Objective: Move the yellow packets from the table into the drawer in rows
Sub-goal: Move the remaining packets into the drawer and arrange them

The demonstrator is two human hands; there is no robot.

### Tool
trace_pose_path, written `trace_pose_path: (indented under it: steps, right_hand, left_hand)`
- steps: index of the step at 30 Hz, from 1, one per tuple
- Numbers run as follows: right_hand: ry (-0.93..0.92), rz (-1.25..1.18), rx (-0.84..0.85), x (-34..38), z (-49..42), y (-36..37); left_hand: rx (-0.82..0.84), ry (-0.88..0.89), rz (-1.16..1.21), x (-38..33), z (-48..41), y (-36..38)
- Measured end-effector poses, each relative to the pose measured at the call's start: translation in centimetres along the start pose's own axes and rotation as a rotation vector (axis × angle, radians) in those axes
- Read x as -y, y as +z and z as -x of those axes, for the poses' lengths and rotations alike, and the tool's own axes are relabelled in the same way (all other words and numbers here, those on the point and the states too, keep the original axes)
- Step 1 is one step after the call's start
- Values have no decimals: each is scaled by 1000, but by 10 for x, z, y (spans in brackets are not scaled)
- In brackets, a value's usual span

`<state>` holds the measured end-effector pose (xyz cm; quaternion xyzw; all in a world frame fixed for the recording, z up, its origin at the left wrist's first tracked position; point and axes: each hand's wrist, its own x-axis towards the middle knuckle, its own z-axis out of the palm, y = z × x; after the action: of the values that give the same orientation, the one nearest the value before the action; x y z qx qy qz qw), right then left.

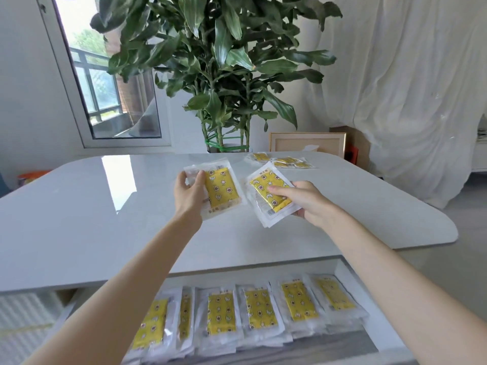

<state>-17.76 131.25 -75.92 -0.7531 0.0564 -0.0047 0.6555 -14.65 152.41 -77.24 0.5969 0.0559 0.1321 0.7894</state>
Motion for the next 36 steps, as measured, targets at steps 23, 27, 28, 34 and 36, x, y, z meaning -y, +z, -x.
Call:
trace_pose_path:
  steps: [23, 27, 28, 34, 36]
  right_hand:
    - [456, 25, 175, -100, 119, -28]
    - [473, 84, 103, -110, 111, -27]
    - [475, 95, 81, -113, 108, -27]
    - [440, 211, -38, -126, 92, -28]
    - [429, 230, -79, -129, 86, -31]
  left_hand:
    - [608, -691, -318, 32, 136, -62]
    - [584, -832, -370, 52, 128, -58]
    - [575, -854, -372, 58, 125, -56]
    - [481, -916, -382, 95, 111, -35]
    - [454, -936, -424, 106, 107, -26]
